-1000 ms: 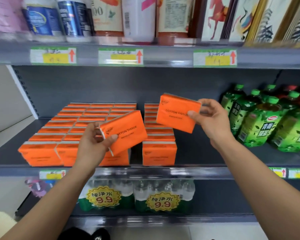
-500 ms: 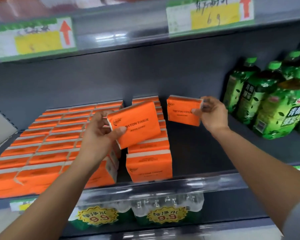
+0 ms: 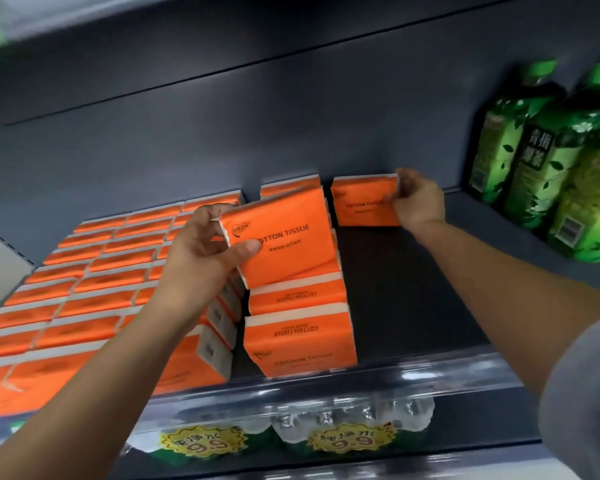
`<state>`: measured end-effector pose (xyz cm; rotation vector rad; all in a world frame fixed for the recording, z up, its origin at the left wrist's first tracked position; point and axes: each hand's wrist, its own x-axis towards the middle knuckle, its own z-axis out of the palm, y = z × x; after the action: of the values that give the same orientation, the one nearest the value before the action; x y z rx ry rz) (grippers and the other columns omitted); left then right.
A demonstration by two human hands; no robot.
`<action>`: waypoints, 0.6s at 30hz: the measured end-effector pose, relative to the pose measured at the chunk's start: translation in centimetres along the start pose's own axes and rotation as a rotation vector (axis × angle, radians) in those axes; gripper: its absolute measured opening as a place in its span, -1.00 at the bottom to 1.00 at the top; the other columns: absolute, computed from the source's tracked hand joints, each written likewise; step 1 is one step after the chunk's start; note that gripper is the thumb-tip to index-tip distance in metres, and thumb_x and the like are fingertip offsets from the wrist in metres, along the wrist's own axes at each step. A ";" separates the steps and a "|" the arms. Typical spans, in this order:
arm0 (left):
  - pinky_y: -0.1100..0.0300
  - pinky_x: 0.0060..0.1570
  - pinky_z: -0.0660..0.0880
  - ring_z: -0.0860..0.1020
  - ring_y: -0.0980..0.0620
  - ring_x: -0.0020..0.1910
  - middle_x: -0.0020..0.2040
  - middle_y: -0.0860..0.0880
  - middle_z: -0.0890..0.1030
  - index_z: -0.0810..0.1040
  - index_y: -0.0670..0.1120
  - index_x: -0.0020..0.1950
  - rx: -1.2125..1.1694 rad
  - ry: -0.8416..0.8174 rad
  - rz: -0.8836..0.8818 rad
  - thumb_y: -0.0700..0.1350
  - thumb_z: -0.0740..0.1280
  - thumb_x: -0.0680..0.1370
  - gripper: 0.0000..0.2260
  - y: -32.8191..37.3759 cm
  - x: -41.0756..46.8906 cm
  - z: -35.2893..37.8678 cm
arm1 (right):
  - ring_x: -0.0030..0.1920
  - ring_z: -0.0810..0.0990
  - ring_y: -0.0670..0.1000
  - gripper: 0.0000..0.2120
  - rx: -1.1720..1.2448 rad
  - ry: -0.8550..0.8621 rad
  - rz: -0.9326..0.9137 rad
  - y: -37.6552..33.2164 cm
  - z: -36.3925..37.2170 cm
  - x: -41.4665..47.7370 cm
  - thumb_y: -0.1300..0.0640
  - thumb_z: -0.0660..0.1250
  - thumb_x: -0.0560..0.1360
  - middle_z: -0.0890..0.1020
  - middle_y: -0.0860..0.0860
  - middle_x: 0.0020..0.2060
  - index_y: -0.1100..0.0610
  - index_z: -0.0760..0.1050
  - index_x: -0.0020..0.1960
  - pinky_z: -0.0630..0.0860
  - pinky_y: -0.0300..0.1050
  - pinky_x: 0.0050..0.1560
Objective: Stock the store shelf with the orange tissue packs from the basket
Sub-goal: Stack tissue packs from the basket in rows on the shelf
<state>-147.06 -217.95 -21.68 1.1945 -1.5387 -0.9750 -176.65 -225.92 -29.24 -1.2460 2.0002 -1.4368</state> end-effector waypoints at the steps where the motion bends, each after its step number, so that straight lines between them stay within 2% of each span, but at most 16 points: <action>1: 0.14 -0.13 0.57 0.65 0.04 -0.05 -0.07 0.03 0.65 0.49 -0.05 0.11 0.007 -0.003 -0.003 -0.24 0.45 0.43 -0.70 0.0 0.1 0.0 | 0.32 0.47 0.04 -0.55 -0.008 -0.003 -0.005 -0.1 0.2 0.3 0.24 0.29 0.55 0.53 0.04 0.30 0.05 0.38 0.42 0.39 -0.11 0.34; 12: 0.28 -0.22 0.59 0.66 0.07 -0.08 -0.01 -0.02 0.64 0.47 -0.12 0.19 0.059 -0.036 0.020 -0.25 0.42 0.45 -0.67 0.3 0.7 0.1 | 0.30 0.48 0.07 -0.53 -0.033 0.008 -0.033 -0.4 2.8 2.1 0.28 0.18 0.57 0.51 0.07 0.32 0.03 0.34 0.45 0.34 -0.25 0.15; 15: 0.29 -0.22 0.58 0.65 0.10 -0.09 -0.06 0.04 0.64 0.47 -0.10 0.18 0.070 -0.036 0.027 -0.25 0.42 0.45 -0.68 0.3 0.6 0.1 | 0.20 0.55 0.09 -0.61 -0.012 0.061 -0.036 -0.3 3.2 2.0 0.31 0.20 0.55 0.59 0.10 0.20 0.10 0.45 0.34 0.41 -0.20 0.10; 18: 0.26 -0.19 0.59 0.65 0.06 -0.06 -0.02 -0.01 0.64 0.47 -0.10 0.19 0.068 -0.042 0.031 -0.26 0.42 0.46 -0.67 0.1 0.7 0.1 | 0.14 0.58 0.09 -0.71 -0.017 0.065 -0.005 -0.3 3.5 2.3 0.28 0.25 0.54 0.63 0.12 0.11 0.13 0.52 0.23 0.42 -0.22 0.01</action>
<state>-147.30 -218.58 -21.46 1.2013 -1.6302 -0.9389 -175.26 -229.81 -29.96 -1.2268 2.0575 -1.4836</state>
